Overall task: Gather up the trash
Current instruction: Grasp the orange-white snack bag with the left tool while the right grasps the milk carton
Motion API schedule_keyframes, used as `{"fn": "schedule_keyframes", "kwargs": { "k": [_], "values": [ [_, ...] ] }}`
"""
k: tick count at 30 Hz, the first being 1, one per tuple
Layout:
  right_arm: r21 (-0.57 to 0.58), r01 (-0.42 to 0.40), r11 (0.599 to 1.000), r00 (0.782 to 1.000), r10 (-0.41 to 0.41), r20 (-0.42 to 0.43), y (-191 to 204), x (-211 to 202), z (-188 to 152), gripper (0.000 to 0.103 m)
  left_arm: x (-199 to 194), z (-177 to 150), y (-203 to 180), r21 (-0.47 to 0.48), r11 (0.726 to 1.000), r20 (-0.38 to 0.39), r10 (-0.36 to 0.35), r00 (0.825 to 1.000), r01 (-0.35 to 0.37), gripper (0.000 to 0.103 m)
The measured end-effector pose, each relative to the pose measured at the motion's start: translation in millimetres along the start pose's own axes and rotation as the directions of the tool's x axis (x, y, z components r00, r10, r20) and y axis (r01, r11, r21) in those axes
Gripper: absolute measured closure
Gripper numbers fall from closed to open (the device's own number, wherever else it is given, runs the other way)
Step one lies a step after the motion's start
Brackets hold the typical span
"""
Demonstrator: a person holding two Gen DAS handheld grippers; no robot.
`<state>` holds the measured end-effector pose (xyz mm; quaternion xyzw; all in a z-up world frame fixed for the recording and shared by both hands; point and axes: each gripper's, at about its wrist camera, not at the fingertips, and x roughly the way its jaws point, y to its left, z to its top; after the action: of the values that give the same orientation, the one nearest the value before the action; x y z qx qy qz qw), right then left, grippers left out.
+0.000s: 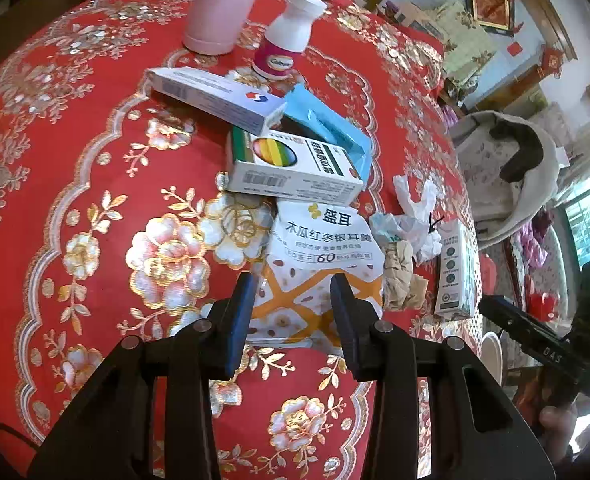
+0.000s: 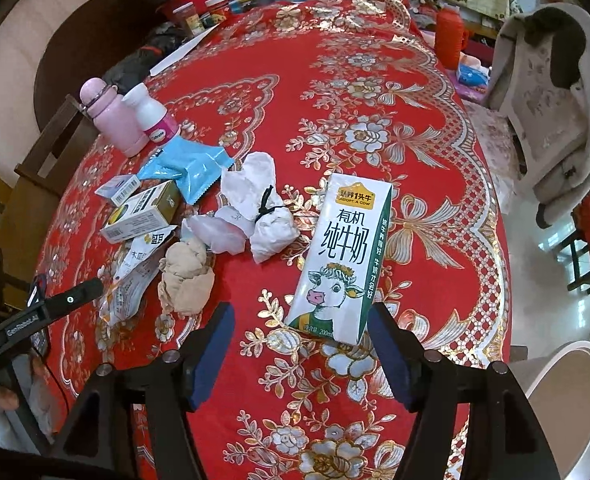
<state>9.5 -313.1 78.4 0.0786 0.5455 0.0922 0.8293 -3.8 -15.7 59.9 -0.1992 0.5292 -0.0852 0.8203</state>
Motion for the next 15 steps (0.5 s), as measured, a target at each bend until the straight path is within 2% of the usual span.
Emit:
{"fn": "schedule_keyframes", "kwargs": {
  "k": [7,15],
  "values": [
    [0.052,0.019,0.998,1.000,-0.019,0.008,-0.1,1.9,4.3,0.032,-4.5,0.5,15.0,-0.025,0.999,-0.002,-0.030,1.000,0.030,0.063],
    [0.124,0.025,0.992,1.000,-0.024,-0.010,-2.3,9.5,4.8,0.032,-3.5,5.2,19.6,-0.032,0.996,-0.027,-0.087,0.996,0.086,0.063]
  ]
}}
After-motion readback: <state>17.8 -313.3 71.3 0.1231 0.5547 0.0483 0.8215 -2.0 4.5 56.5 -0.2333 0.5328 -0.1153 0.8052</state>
